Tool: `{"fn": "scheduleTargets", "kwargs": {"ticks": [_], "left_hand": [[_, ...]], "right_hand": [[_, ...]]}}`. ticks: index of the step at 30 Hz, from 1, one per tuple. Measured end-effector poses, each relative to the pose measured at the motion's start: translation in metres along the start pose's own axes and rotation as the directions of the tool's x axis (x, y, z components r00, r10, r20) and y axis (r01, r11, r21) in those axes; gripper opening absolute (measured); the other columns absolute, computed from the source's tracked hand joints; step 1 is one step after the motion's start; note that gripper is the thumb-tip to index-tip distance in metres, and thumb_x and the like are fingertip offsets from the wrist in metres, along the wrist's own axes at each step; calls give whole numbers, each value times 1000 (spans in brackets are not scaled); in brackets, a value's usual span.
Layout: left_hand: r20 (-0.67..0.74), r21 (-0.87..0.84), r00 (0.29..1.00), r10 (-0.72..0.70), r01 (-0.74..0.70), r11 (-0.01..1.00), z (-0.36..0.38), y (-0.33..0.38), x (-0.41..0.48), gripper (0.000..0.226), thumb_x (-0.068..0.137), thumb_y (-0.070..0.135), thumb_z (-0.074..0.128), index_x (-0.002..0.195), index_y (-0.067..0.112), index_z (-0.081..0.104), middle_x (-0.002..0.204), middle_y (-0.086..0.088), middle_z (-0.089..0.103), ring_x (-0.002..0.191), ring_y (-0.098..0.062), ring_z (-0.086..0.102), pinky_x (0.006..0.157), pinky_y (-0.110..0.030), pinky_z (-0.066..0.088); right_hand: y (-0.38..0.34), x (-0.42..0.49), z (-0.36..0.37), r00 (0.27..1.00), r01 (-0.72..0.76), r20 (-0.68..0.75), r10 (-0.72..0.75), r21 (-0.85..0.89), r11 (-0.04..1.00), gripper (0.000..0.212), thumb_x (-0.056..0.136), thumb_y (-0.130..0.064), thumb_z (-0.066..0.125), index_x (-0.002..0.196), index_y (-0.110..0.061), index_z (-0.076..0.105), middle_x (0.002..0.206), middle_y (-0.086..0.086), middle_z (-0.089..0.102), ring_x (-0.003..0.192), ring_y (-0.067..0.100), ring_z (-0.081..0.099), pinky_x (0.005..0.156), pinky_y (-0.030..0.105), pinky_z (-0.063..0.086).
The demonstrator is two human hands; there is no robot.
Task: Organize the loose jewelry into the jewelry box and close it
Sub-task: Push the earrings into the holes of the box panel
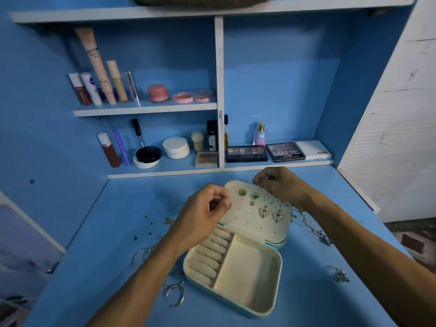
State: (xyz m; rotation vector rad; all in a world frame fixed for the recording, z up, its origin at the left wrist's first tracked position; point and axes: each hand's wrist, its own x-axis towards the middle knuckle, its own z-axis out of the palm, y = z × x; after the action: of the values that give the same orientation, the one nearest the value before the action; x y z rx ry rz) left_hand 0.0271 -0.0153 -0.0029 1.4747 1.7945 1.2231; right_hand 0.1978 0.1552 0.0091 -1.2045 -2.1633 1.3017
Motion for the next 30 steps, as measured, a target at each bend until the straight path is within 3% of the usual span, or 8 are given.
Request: {"fn": "scheduleTargets", "kwargs": {"ticks": [6, 9, 13, 18, 23, 30], "left_hand": [[-3, 102, 995, 104, -103, 989, 12, 1, 10, 16, 100, 17, 60, 108, 25, 71, 96, 14, 73, 91, 4, 65, 79, -12, 48], [-41, 84, 993, 110, -106, 991, 14, -1, 10, 15, 98, 19, 64, 110, 27, 65, 95, 13, 73, 92, 3, 65, 80, -10, 47], [-67, 101, 989, 132, -125, 987, 14, -3, 9, 14, 99, 21, 63, 108, 23, 73, 96, 16, 74, 91, 1, 67, 79, -17, 53], [-59, 122, 982, 178, -170, 978, 12, -5, 9, 17, 99, 17, 63, 110, 22, 75, 105, 17, 73, 96, 0, 66, 80, -13, 51], [-39, 93, 989, 143, -139, 986, 13, -5, 10, 19, 95, 15, 67, 109, 28, 66, 96, 16, 71, 91, 1, 64, 78, -11, 48], [-25, 92, 983, 180, -177, 980, 9, -11, 10, 17, 97, 16, 66, 109, 22, 76, 104, 17, 73, 98, 1, 66, 82, -13, 51]], "right_hand": [[-9, -8, -6, 998, 2, 63, -9, 125, 992, 15, 100, -18, 58, 95, -20, 72, 96, 11, 75, 77, 22, 69, 75, 39, 58], [-14, -11, -7, 996, 7, 88, -25, 194, 981, 15, 100, -15, 58, 94, -17, 72, 94, 12, 73, 77, 22, 68, 71, 36, 56], [-19, -15, -6, 992, -10, 121, -19, 233, 972, 15, 101, -14, 56, 96, -15, 70, 92, 12, 72, 77, 23, 67, 66, 32, 55], [-21, -16, -6, 991, -34, 136, -1, 250, 968, 14, 101, -14, 56, 97, -14, 70, 91, 11, 71, 72, 19, 68, 59, 27, 55], [-23, -16, -6, 990, -53, 141, 18, 243, 969, 14, 101, -15, 55, 97, -15, 69, 90, 10, 73, 72, 18, 68, 58, 26, 54], [-21, -16, -6, 990, -61, 141, 24, 264, 963, 15, 102, -17, 55, 99, -13, 69, 90, 10, 72, 69, 16, 68, 57, 24, 55]]}}
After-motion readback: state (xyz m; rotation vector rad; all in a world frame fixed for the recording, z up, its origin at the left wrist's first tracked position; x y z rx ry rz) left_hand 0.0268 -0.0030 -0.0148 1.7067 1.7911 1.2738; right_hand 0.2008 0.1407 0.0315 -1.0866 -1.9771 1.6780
